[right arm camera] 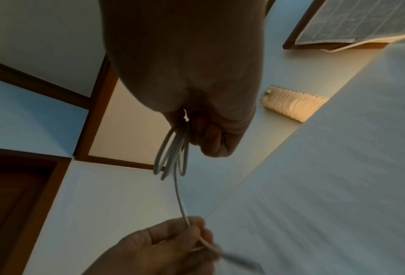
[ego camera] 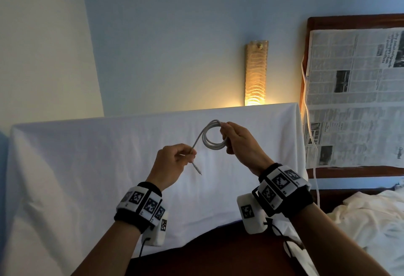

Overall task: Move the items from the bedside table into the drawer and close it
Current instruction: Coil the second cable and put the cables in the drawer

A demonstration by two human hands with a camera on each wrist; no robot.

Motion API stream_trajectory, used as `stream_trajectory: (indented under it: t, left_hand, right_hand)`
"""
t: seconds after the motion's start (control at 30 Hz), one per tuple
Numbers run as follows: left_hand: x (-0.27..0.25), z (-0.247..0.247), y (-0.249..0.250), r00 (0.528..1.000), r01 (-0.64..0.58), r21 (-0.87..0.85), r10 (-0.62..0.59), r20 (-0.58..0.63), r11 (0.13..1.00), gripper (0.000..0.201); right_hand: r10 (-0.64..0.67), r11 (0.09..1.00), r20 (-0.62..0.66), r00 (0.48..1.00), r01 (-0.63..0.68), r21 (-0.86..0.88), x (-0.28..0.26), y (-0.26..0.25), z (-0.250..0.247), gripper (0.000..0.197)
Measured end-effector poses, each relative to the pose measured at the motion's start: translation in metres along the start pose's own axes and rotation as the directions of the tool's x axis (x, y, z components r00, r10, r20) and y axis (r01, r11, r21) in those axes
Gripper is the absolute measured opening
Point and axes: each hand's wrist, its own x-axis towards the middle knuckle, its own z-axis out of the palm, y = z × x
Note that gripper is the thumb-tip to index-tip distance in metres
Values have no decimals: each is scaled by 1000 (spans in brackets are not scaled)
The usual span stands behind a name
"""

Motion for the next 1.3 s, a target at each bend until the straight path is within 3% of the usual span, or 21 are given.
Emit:
stream_trajectory:
  t: [0.03,0.1,0.2,0.33,0.47,0.5,0.6,0.67,0.83,0.97,1.03,1.1,1.17,1.23,1.3]
  left_hand:
    - [2,1,2,997,32,-37,-34,-62,999,9]
    - [7,0,13,973,102,-272,-152,-172,957,6]
    - [12,-1,33,950,134,-605,-276,-147,785,8]
    - [13,-1,51,949,254,-773,-304,83,582,17]
    - [9,1,60,905,424,-801,-245,349,423,35]
    - [9,2,61,908,418,-787,-237,346,454,42]
    - [7,8,68,973,228,-527,-175,149,818,31]
    - [6,10,69,989,149,-355,-133,68,923,21]
    - [-8,-12,72,977,176,-188,-148,153,966,18]
    - [-23,-15,74,950,160,-138,-114,290,977,19]
    - [-25,-16,76,889,171,-4,-153,432,985,34]
    - [-20,-26,76,836,244,46,-234,496,969,65]
    - [-11,-35,77,890,280,3,-260,374,960,78]
    - [-5,-34,82,949,211,-40,-195,248,977,65]
    - [-1,-24,88,956,133,-82,-106,273,988,51]
  right_hand:
    - [8,1000,9,1000,-8,29,0,1,2,33]
    - [20,995,30,999,-23,94,0,3,6,34]
    - [30,985,51,998,-38,166,1,3,10,34]
    - [24,982,65,998,-36,187,3,2,12,35]
    - [-4,996,43,999,0,92,5,2,12,35]
    - [-10,997,30,999,8,75,6,3,11,35]
    - [-21,998,-11,1000,22,64,8,7,8,35]
    - [-27,999,-46,999,28,15,9,11,7,35]
    - [11,993,-240,971,-39,-114,23,30,-21,36]
    - [-52,981,-209,976,11,-192,26,28,-29,35]
    - [-84,977,-145,986,53,-205,24,21,-28,35]
    - [-114,969,-36,993,103,-226,21,15,-31,36]
    - [-139,959,104,985,160,-234,17,7,-34,35]
    - [-168,930,246,955,236,-281,14,-3,-30,34]
    - [-192,891,339,921,308,-332,12,-11,-22,33]
